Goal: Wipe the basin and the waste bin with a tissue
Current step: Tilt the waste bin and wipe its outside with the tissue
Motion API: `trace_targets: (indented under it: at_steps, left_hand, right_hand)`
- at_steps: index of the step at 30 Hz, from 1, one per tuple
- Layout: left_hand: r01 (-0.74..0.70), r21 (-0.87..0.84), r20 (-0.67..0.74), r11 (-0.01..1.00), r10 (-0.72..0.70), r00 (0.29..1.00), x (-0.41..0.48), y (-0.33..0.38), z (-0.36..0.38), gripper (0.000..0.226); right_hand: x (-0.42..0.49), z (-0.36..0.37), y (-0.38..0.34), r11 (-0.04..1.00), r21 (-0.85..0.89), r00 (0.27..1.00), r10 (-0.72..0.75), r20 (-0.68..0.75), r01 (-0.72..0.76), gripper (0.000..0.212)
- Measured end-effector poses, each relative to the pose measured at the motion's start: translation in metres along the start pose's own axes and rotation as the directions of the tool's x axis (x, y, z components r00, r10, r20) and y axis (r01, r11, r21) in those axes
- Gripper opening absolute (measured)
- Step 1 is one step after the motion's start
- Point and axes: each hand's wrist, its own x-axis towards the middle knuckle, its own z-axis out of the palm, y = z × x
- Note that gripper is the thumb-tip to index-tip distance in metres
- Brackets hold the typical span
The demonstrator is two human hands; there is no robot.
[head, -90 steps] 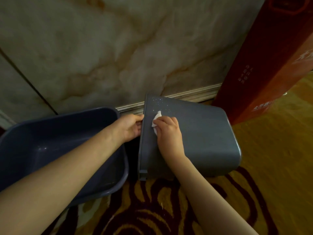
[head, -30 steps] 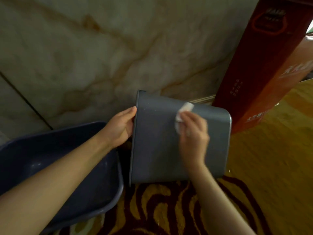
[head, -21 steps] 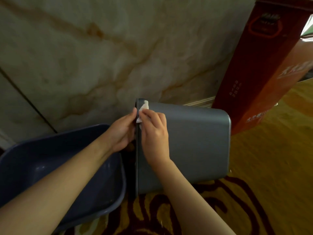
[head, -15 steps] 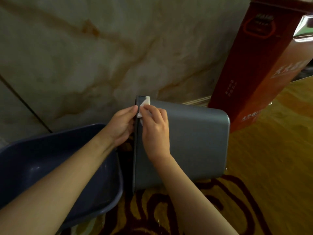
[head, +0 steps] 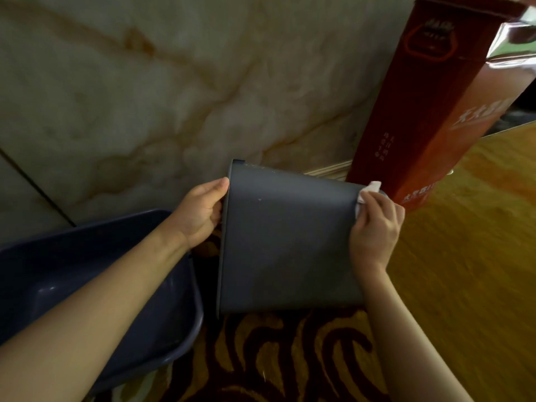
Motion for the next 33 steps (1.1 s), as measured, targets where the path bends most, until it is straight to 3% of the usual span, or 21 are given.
trace_targets:
  at_steps: [6,9,12,15,19,27,33]
  left_hand:
    - [0.010,-0.010,0.007,1.000,-0.010,1.000,-0.001,0.003,0.002,0.032]
    - [0.017,-0.015,0.009,1.000,-0.017,1.000,-0.001,0.004,0.003,0.033]
    - [0.032,-0.038,-0.008,0.999,-0.032,0.999,0.001,0.004,0.007,0.032]
    - [0.039,-0.049,0.017,0.998,-0.038,0.999,0.000,0.004,0.006,0.034]
    - [0.035,-0.031,0.026,0.999,-0.035,0.999,0.001,0.002,0.004,0.034]
    - [0.010,0.023,-0.064,1.000,-0.008,0.998,0.010,-0.003,0.000,0.041]
    - [0.033,-0.019,-0.063,0.999,-0.034,0.997,0.012,-0.004,0.000,0.049]
  right_hand:
    - [0.012,-0.006,0.010,0.990,0.020,0.989,0.143,-0.030,-0.143,0.023]
    - [-0.008,0.004,-0.034,0.987,0.098,0.991,-0.120,-0.053,0.124,0.023]
    - [-0.042,0.027,-0.090,0.891,0.262,0.919,-0.392,0.035,0.370,0.027]
    - [-0.063,0.042,-0.119,0.872,0.312,0.885,-0.439,0.156,0.378,0.032]
    - [-0.059,0.041,-0.107,0.873,0.283,0.878,-0.451,0.160,0.397,0.031]
    - [-0.020,0.016,-0.009,0.986,0.016,0.984,-0.167,0.058,0.166,0.029]
    - [-0.007,0.005,0.029,0.997,-0.023,0.997,0.074,-0.027,-0.075,0.021]
